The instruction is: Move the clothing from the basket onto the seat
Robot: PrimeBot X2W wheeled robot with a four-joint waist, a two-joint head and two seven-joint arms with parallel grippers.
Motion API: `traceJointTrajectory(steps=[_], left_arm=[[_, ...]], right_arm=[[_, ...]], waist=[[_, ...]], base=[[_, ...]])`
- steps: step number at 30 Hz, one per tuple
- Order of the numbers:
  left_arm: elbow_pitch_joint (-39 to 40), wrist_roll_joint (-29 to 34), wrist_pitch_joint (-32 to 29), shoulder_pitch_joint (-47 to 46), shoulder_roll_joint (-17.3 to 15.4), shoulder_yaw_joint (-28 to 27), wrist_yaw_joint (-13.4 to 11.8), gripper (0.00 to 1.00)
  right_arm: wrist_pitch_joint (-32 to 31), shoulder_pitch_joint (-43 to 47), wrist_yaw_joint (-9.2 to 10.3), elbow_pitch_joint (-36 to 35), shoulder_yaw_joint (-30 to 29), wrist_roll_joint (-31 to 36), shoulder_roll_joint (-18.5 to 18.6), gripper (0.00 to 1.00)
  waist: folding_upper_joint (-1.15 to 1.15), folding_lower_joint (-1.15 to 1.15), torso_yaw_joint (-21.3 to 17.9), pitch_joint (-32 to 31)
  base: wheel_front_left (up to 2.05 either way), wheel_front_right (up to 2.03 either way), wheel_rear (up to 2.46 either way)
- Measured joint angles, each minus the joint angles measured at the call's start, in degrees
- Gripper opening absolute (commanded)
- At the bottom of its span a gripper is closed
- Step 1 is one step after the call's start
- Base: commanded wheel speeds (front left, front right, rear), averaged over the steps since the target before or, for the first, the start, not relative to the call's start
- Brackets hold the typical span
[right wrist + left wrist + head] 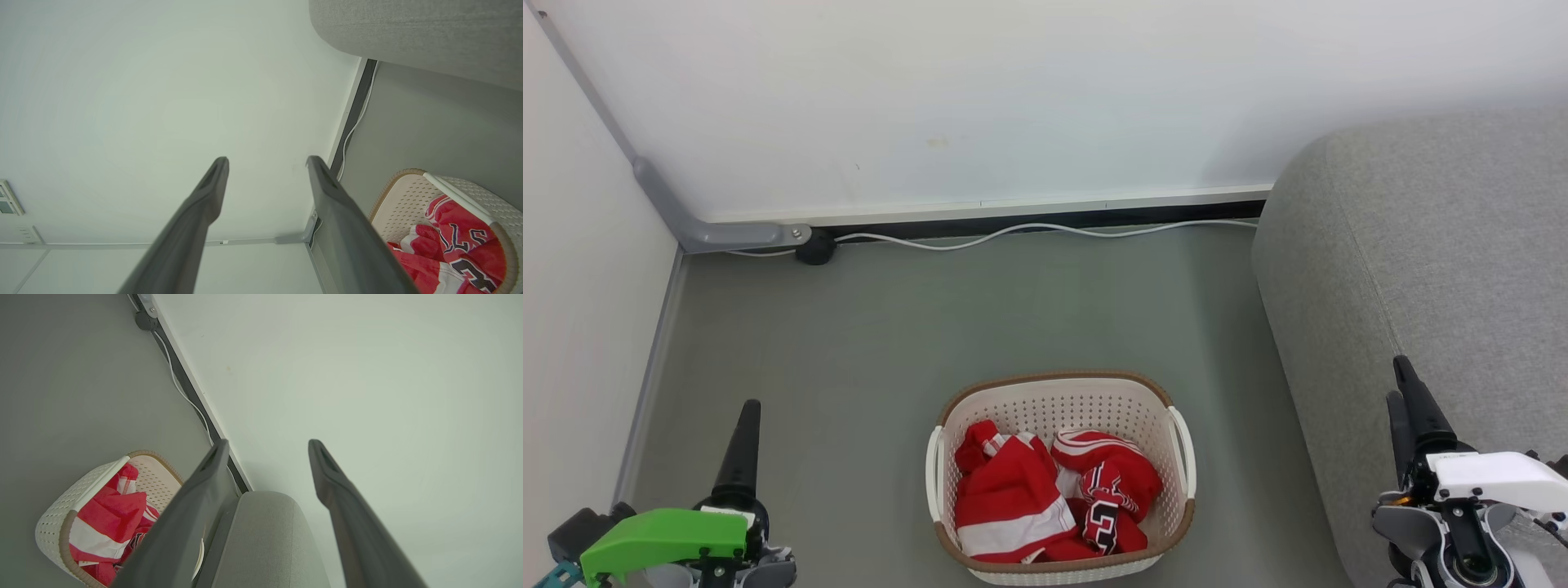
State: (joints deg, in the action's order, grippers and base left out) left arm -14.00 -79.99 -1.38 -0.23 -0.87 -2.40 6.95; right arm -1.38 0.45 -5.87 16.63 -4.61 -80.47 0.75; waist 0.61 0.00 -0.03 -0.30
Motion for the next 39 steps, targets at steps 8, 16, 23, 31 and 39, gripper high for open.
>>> traceJointTrajectory(steps=[8,16,23,31,39], left_arm=[[3.0,9.6,1.7,0.0,-1.0,0.8,-1.0,1.0],[5.0,18.9,3.1,0.2,-1.9,3.1,-1.8,1.0],[5.7,26.0,4.6,1.3,-2.0,4.6,-3.0,1.0],[6.6,32.6,6.0,2.3,-2.2,5.6,-4.3,1.0],[7.8,39.6,7.6,3.1,-2.3,6.5,-5.4,1.0]], right_arm=[[1.8,0.0,1.04,-1.9,2.3,9.1,1.0,1.0],[3.2,0.0,2.24,-3.4,4.8,17.0,1.1,1.0],[4.5,0.0,2.97,-3.8,7.0,23.4,1.2,1.0],[6.0,0.1,3.56,-4.0,8.7,29.2,1.3,1.0],[7.5,1.0,4.57,-4.3,10.5,35.3,1.5,1.0]], waist=[[0.0,0.0,0.0,0.0],[0.0,0.0,0.0,-0.1],[0.0,0.0,0.0,-0.2],[0.0,0.0,0.0,-0.3],[0.0,0.0,0.0,-0.5]], base=[[0.0,0.0,0.0],[0.0,0.0,0.0],[0.0,0.0,0.0],[0.0,0.0,0.0],[0.0,0.0,0.0]])
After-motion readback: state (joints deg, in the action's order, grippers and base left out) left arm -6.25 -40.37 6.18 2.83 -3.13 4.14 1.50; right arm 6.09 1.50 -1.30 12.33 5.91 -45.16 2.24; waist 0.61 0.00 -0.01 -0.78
